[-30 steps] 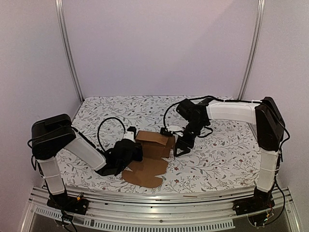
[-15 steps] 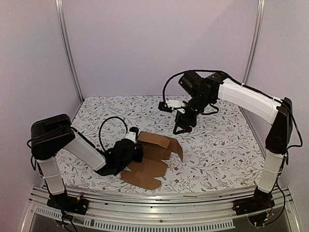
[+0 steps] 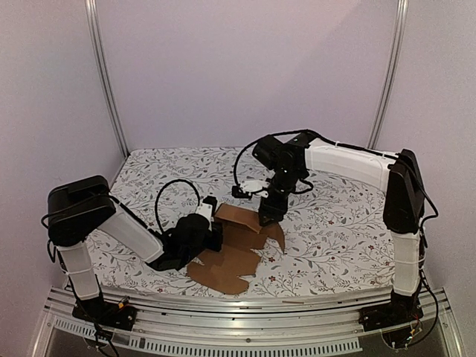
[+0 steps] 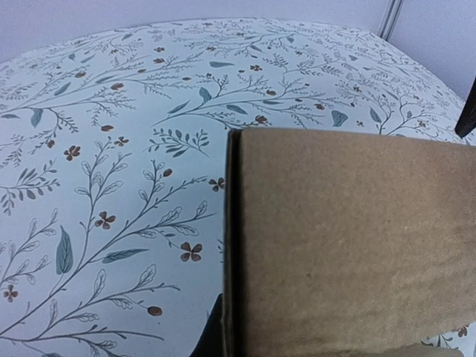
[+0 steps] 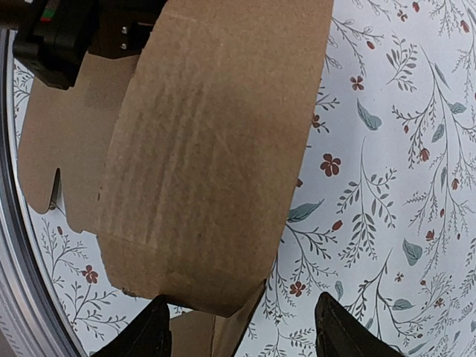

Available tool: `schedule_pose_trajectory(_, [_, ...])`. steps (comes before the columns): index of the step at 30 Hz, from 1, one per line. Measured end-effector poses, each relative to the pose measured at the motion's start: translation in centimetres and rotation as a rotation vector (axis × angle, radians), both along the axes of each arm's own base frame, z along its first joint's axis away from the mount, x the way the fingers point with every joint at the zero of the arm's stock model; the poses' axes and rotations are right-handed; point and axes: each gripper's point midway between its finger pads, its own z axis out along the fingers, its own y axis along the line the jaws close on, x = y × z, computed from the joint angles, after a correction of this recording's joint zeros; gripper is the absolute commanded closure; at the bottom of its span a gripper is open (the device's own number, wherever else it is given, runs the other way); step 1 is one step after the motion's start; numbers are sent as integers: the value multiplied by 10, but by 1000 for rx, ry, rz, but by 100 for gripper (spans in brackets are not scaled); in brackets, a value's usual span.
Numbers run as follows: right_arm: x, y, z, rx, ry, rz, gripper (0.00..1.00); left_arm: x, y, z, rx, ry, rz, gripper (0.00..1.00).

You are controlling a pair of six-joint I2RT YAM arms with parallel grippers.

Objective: Fold the paper box

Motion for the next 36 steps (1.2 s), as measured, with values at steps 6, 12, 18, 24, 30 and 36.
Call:
schedule_pose_trajectory(6, [5, 18, -14, 6, -19, -29, 39, -3, -6, 0, -9, 7, -29, 100])
schedule_pose_trajectory(12, [15, 21, -19, 6, -36, -97, 42, -4, -7, 0, -12, 9, -32, 100])
schedule_pose_trajectory(18, [23, 20, -17, 22, -74, -169, 38, -4, -4, 1, -34, 28, -7, 100])
schedule_pose_trajectory(24, [17, 7, 36, 117, -158, -201, 36, -4, 4, 31, -92, 18, 50, 100])
schedule_pose_trajectory(30, [-28, -20, 117, 316, -187, -186, 46, 2, 21, 63, -146, -12, 129, 100])
schedule_pose_trajectory(36, [-56, -30, 105, 350, -131, -161, 78, 12, 38, 56, -115, 27, 188, 100])
